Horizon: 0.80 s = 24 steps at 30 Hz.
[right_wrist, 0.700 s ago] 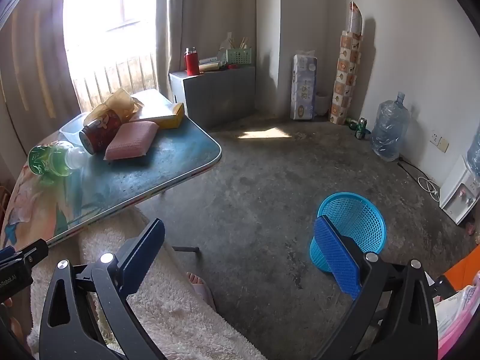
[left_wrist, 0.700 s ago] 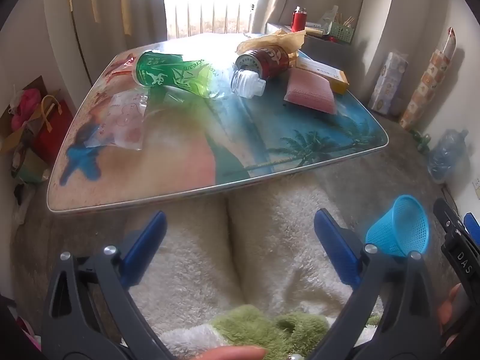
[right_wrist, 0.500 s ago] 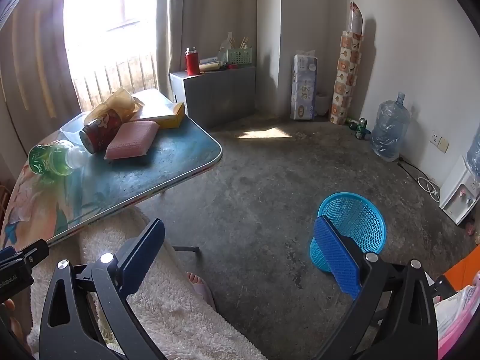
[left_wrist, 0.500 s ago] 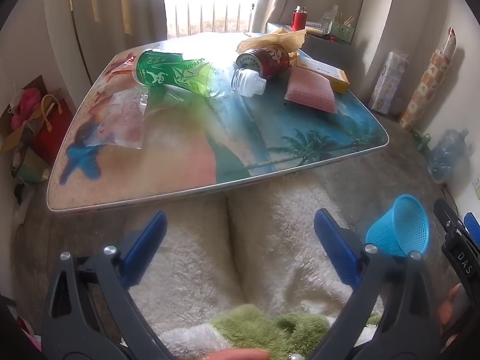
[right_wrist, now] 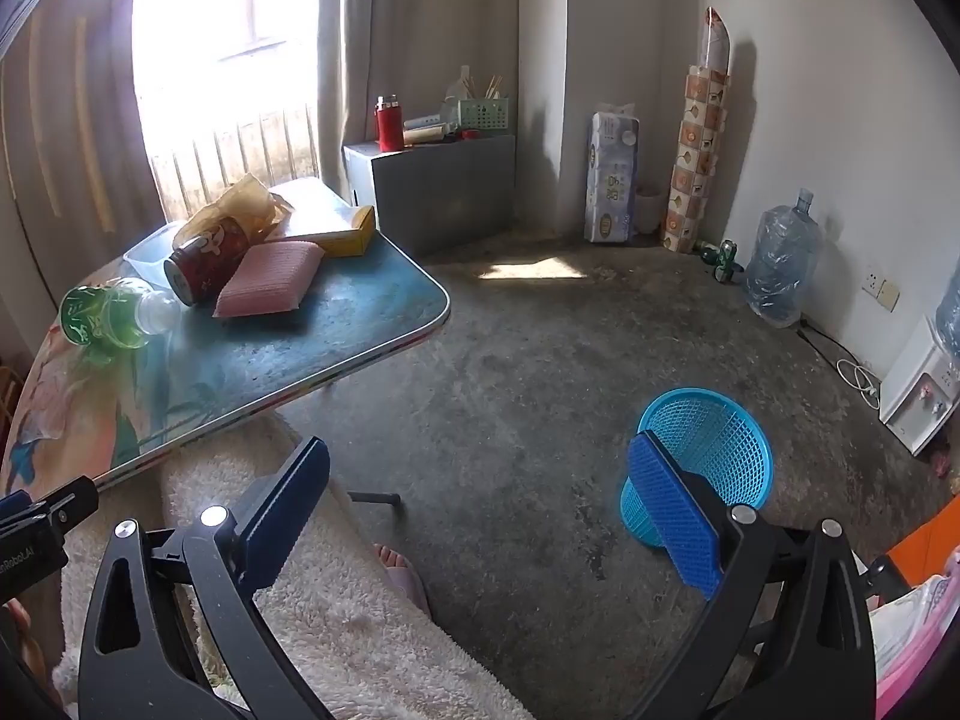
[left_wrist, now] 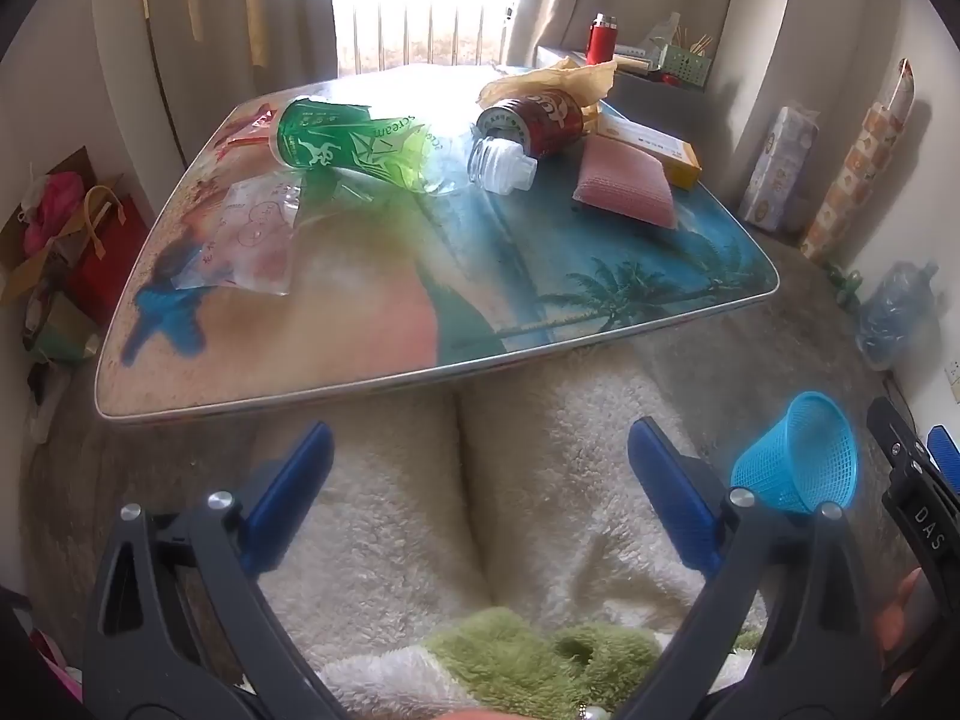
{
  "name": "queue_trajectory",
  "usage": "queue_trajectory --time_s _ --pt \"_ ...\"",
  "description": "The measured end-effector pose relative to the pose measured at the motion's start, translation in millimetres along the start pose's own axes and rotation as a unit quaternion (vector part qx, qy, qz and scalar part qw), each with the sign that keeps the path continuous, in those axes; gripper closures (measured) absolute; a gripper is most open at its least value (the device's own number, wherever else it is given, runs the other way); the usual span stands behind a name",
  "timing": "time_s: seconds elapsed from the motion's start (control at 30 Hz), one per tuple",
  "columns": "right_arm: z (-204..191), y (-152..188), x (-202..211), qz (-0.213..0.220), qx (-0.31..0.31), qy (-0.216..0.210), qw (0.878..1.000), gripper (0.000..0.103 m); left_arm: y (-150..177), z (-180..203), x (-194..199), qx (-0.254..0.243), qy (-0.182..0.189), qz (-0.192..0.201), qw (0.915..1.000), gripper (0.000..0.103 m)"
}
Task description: Collect trash
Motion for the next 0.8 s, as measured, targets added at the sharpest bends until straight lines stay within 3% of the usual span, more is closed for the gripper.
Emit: queue_trajectory --time_s 0.8 --pt "1.9 1.6 -1.9 0.000 0.001 -0.001 1.000 0.006 -0.3 -0.1 0.5 0.002 0.001 -0.001 1.0000 0.008"
Point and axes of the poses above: each gripper's, at about its wrist camera, not at the fingertips, and x roughly against the way its jaws point, z to its right, y to its underside, the point moved 7 cm from there along -x, roughly the way its jaws point, and after that the axes turned 2 degrees about -x, right-handed, at the moved point
